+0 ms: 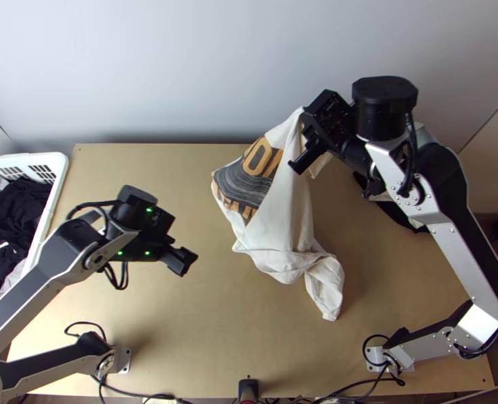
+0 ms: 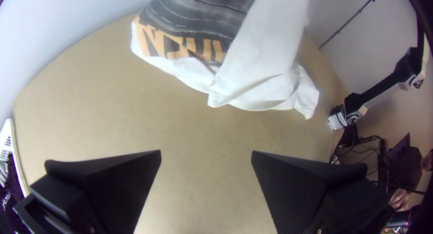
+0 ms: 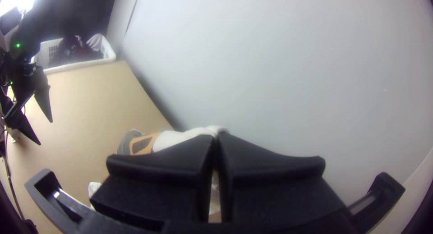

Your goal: Fold the t-shirt

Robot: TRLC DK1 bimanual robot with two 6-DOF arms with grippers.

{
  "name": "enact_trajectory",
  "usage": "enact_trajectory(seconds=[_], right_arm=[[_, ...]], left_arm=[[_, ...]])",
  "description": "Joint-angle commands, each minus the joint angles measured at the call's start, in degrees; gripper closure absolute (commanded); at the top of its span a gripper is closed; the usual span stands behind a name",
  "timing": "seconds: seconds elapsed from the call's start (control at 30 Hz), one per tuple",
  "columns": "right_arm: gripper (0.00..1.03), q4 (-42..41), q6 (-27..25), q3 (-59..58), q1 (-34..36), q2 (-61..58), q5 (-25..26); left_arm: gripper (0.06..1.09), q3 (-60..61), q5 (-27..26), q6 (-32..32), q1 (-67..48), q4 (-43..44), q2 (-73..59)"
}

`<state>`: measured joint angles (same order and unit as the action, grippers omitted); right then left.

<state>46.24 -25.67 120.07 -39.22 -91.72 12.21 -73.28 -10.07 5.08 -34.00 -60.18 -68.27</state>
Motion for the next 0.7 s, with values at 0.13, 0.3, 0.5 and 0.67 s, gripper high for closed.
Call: enact_trajectory(seconds=[0.13,0.3,0.5,0.67], right_arm=[[1.0,4.6,-1.4,4.0,0.0,0.4,2.8],[1.0,6.4,-1.2,3.7,0.6,0.6,2.9],[1.0,8.3,-1.6,3.7,1.3,0.6,3.8],[1.0,9.1,-1.6,3.4,1.7,0.5,4.3]], left_arm=[[0.11,1.1,0.3,-1.4,-3.4,7.2,-5.5],[0.11,1.7,0.3,-1.5,-5.2,11.8,-10.6],[0.11,0.8,0.3,-1.1,-7.5,18.1,-16.4],[0.11,-0.6,0.1,-0.6,-8.0,20.4,-21.1]])
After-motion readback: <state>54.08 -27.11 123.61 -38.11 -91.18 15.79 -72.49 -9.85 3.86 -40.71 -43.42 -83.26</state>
